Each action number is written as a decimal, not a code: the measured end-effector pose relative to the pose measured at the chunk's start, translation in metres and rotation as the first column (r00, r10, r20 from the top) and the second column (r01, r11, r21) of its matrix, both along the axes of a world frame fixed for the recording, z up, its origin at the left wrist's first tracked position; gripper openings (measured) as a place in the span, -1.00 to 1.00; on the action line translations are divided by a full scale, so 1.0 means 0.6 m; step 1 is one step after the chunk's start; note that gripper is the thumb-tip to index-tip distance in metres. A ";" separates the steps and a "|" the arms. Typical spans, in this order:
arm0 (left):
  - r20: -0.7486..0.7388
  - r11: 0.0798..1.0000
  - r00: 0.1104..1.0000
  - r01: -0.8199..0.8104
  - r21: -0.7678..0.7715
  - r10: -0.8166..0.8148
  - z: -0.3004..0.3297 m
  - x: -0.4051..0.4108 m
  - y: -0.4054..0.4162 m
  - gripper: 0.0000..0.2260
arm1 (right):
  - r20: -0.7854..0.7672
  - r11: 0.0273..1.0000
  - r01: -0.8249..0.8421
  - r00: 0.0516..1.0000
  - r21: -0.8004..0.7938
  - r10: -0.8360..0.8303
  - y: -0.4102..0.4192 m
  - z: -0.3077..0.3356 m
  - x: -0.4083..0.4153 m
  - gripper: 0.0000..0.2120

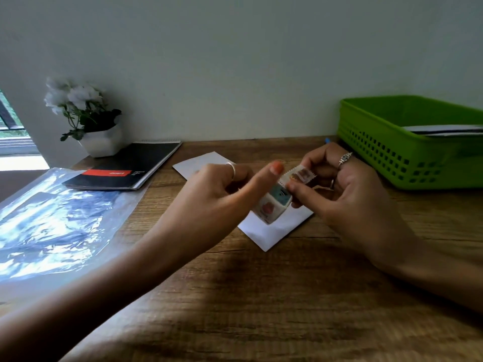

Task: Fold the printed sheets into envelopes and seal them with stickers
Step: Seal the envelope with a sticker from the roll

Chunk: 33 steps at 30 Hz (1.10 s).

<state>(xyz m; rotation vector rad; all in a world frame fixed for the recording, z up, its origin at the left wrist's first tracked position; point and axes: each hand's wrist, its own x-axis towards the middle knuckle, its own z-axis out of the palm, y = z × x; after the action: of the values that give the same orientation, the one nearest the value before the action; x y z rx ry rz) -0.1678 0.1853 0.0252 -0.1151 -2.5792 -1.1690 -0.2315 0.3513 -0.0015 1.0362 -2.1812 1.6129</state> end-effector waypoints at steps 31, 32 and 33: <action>-0.100 0.988 0.994 0.024 -0.155 -0.040 -0.012 0.002 0.000 -0.84 | 0.414 0.957 -0.200 0.869 -0.208 0.272 -0.004 -0.002 -0.006 -0.65; -0.113 0.985 0.993 0.021 -0.173 -0.041 -0.013 0.001 0.000 -0.84 | 0.401 0.965 -0.193 0.882 -0.176 0.249 -0.005 -0.003 -0.005 -0.70; -0.126 0.981 0.991 0.016 -0.191 -0.041 -0.015 0.001 0.000 -0.84 | 0.385 0.972 -0.185 0.894 -0.147 0.229 -0.005 -0.004 -0.004 -0.73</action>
<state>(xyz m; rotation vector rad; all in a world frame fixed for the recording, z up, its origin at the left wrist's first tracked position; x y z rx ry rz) -0.1674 0.1854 0.0165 -0.2621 -2.5756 -0.8907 -0.2337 0.3482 -0.0036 1.0074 -2.2536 2.1833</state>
